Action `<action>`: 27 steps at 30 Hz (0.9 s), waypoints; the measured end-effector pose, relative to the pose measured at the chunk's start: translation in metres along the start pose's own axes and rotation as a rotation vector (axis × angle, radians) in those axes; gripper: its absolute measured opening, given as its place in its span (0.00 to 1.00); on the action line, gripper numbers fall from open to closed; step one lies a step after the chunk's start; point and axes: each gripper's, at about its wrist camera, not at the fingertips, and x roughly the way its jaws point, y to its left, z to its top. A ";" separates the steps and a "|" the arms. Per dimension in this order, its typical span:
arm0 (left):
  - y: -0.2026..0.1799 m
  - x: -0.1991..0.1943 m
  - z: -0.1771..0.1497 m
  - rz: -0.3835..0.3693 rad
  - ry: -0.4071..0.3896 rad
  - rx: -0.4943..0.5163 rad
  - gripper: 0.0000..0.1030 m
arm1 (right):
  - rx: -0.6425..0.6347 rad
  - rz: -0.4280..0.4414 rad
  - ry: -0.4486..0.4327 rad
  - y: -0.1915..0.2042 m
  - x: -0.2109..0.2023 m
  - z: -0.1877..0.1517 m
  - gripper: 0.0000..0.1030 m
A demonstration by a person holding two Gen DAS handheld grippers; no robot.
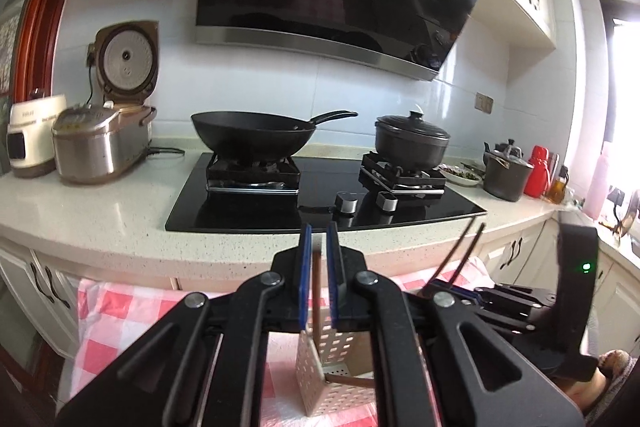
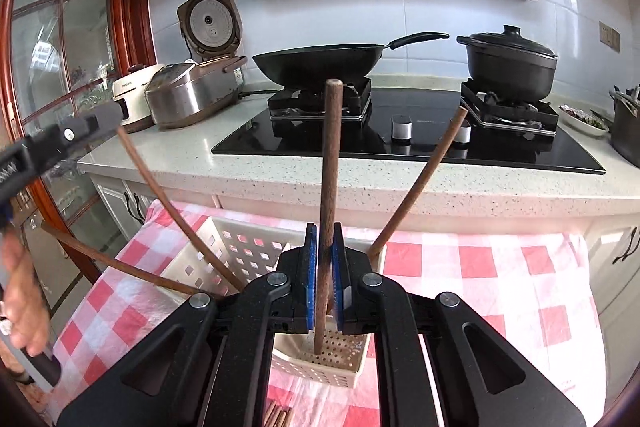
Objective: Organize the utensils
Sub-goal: 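Lower both chopsticks into the white caddy and open both tools, then pull both tools back from the caddy toward the loose chopsticks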
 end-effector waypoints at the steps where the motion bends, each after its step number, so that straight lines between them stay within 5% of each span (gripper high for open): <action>1: -0.004 -0.004 0.002 0.002 -0.004 0.008 0.12 | -0.001 0.000 0.003 0.001 -0.001 -0.001 0.11; 3: -0.010 -0.009 0.005 0.004 -0.011 0.017 0.17 | -0.009 0.006 0.008 0.002 -0.003 -0.002 0.18; 6: -0.018 -0.021 0.006 0.039 -0.028 0.019 0.29 | -0.011 0.019 -0.017 0.002 -0.013 0.000 0.46; 16: -0.021 -0.122 -0.003 0.150 -0.170 -0.012 0.78 | 0.009 -0.060 -0.206 -0.017 -0.116 0.020 0.50; 27: -0.037 -0.229 -0.084 0.252 -0.201 -0.018 0.95 | 0.024 -0.055 -0.291 -0.014 -0.230 -0.059 0.50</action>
